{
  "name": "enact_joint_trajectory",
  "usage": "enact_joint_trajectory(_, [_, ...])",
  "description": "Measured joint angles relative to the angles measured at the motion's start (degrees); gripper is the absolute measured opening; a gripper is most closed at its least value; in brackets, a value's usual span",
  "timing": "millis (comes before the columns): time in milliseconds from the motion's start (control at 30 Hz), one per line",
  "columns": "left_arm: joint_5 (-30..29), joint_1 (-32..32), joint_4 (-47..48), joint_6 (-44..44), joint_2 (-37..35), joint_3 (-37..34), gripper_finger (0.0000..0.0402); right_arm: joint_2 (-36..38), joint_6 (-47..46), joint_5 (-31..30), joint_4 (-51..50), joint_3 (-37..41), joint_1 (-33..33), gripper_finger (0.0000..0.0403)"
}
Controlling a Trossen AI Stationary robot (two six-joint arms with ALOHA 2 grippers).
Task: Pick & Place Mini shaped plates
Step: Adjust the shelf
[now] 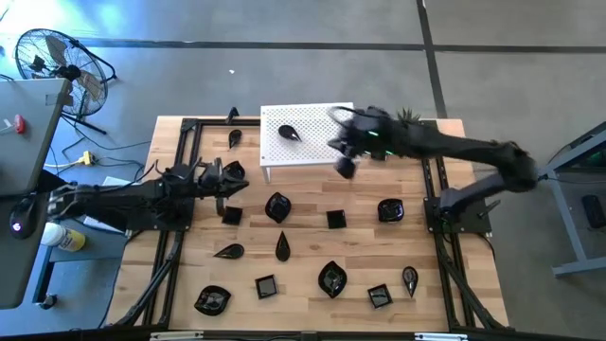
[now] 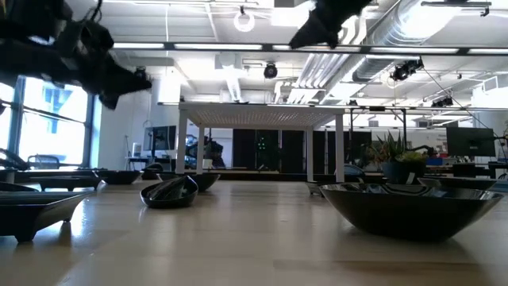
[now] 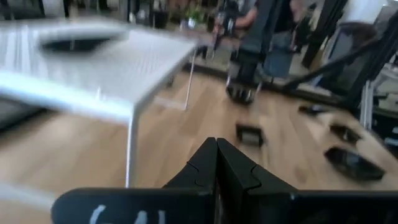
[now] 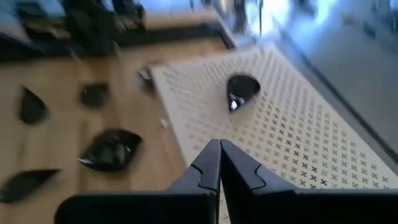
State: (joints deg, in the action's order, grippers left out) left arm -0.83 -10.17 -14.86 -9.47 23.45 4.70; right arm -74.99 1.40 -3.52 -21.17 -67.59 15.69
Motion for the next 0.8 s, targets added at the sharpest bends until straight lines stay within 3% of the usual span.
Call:
enact_joint_trajectory(133, [-7.22,3.66,-3.55,0.23,7.79,1.63,0.0000,10.12,-0.21,1.02,14.78,15.21,-2.12,0.0001])
enact_joint_trajectory(367, [-10.40,4.20,-8.90,-0.21,23.00,7.10,0.0000,20.42,0.73,1.12,34.67,32.05,-3.46,0.0001])
enact_joint_trajectory(633, [-17.89,4.17,-7.31,2.34,37.54,17.49,0.0000,24.23,2.58,1.11,39.04,37.74,-3.47,0.0001])
enact_joint_trajectory(800, [-21.26,4.16,-1.49,3.11,39.94,21.87,0.0000,24.40,3.93,1.12,39.47,37.59,-3.46,0.0001])
